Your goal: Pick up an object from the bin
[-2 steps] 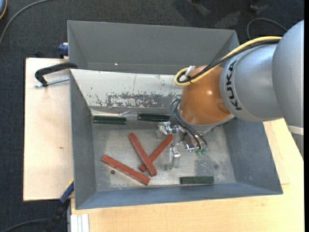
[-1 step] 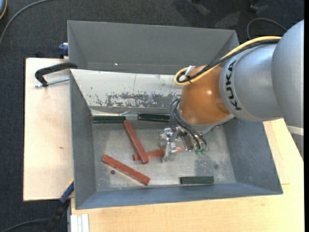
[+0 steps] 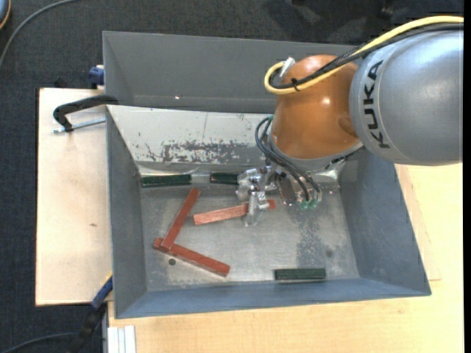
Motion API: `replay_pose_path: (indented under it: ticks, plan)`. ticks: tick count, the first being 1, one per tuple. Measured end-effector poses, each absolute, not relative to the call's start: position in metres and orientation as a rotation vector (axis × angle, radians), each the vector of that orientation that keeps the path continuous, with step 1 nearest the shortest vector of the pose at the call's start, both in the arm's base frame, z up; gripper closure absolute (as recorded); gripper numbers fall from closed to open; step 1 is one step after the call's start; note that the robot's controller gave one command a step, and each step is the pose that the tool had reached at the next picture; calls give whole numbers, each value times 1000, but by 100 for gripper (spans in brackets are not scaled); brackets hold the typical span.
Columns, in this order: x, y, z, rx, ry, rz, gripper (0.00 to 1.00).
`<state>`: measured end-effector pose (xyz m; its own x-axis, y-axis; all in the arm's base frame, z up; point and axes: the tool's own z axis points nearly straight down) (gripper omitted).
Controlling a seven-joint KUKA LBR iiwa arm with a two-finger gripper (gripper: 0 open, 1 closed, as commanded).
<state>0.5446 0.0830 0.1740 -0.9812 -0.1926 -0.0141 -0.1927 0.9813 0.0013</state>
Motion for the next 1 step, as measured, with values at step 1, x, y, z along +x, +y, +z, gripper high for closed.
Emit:
replay_pose_path:
  ticks: [1]
  plan:
    - [531,80,273,-322,3110,2,100]
